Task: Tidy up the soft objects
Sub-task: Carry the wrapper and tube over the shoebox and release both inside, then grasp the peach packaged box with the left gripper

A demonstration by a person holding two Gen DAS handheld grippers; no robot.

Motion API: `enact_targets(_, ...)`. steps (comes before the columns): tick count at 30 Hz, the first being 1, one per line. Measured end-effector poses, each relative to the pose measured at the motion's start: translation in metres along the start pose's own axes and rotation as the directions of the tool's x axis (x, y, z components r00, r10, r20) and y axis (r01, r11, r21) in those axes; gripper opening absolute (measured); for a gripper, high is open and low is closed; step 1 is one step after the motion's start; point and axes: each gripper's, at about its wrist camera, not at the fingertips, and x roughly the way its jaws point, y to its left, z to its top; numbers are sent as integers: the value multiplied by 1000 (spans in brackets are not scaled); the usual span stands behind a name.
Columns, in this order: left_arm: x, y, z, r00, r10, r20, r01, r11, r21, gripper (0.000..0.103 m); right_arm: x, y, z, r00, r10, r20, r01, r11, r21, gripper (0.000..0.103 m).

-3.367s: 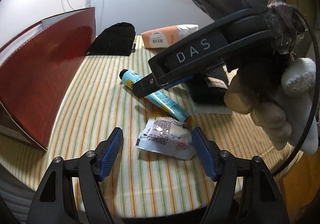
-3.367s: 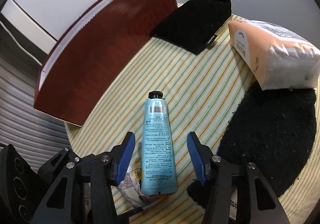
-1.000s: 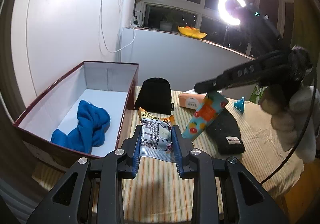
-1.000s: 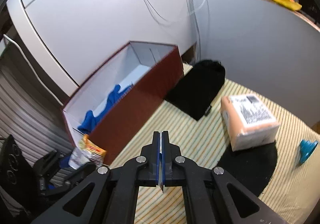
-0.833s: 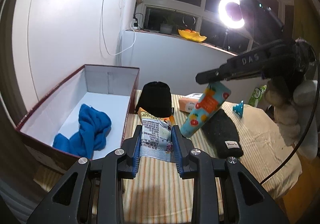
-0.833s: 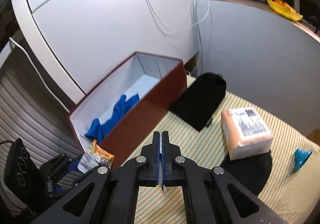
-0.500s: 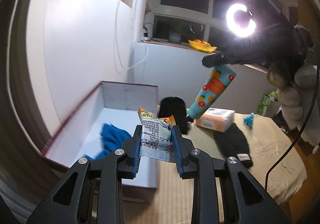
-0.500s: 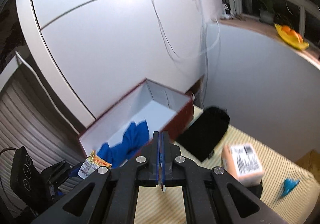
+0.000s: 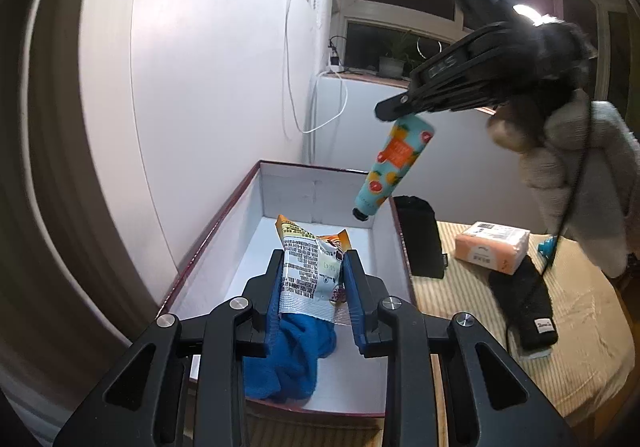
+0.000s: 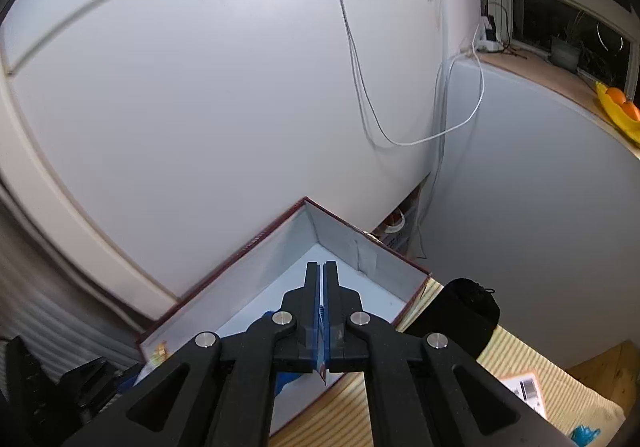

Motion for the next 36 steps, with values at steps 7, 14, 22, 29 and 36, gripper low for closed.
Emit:
enact_targets(7, 16, -3, -4, 998, -42, -38, 42, 999, -3, 27, 45, -13, 3, 998, -28, -54, 29, 999, 16, 1)
enact_targets(14, 20, -7, -5, 998, -28, -54, 27, 1000, -15, 72, 47, -9, 3, 998, -30, -60, 29, 1000, -5, 31)
enact_targets(22, 12, -8, -4, 998, -37, -51, 35, 999, -42, 74, 12, -8, 0, 999, -28, 22, 28, 1000, -13, 68)
enact_targets(29, -1, -24, -8, 997, -76, -31, 74, 996, -46, 74, -22, -31, -24, 1000, -12, 1, 12, 1000, -1, 68)
enact_targets(36, -10, -49, -9, 991, -133, -12, 132, 990, -53, 74, -75, -80, -61, 1000, -26, 8, 25, 997, 70, 68)
